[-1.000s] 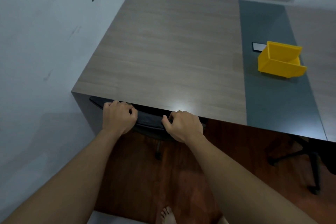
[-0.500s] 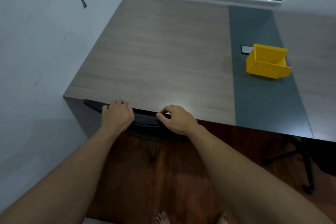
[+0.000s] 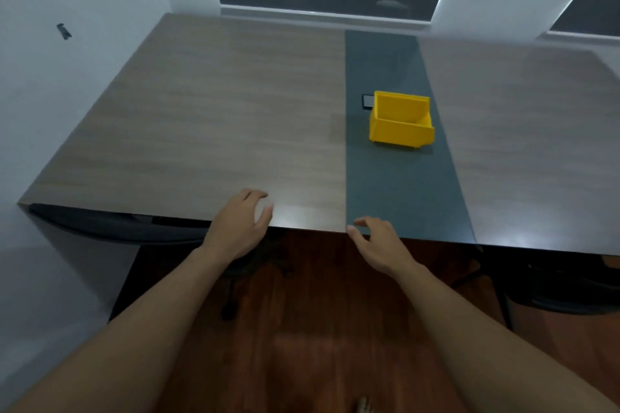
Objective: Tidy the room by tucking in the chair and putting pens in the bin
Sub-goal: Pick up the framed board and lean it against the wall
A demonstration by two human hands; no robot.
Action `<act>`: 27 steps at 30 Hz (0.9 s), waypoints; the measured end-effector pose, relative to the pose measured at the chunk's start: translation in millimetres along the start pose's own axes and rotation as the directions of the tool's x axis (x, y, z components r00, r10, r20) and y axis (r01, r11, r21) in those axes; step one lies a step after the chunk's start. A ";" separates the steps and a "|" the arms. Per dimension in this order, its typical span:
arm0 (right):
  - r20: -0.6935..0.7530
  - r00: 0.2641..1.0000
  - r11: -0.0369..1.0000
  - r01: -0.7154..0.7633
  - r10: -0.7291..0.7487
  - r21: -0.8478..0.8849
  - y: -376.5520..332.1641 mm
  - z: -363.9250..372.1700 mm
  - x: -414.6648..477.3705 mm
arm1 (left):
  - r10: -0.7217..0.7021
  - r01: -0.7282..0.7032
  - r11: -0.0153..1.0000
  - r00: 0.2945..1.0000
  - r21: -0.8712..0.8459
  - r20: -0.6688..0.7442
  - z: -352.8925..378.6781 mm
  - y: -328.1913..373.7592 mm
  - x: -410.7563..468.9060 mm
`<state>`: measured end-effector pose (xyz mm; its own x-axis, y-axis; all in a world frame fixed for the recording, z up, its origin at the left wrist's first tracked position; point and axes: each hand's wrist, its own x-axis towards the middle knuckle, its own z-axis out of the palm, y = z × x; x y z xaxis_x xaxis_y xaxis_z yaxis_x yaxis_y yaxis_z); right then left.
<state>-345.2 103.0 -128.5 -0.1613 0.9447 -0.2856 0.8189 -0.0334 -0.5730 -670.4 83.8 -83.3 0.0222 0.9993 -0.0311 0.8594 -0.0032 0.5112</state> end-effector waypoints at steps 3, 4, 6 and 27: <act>-0.009 0.999 0.999 -0.039 0.039 0.009 60.7 -25.4 4.3 | 0.001 0.000 1.000 0.999 -0.018 0.032 43.8 34.1 9.8; -0.012 0.999 0.999 -0.045 0.045 0.006 79.8 -32.4 7.9 | -0.010 0.011 1.000 0.999 -0.022 0.041 59.6 43.2 14.0; -0.018 0.998 0.998 -0.056 0.056 -0.006 117.0 -43.5 18.3 | -0.034 0.036 0.999 0.998 -0.033 0.057 92.3 58.8 22.8; -0.420 0.908 0.903 -0.182 0.002 -0.389 278.2 15.1 146.0 | -0.104 0.130 0.929 0.990 0.347 -0.092 320.5 53.7 153.8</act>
<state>-149.2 226.7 -341.2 0.0862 0.9943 0.0624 0.9832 -0.0748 -0.1664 -457.1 225.1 -335.9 -0.1143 0.9934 -0.0047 0.9785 0.1134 0.1724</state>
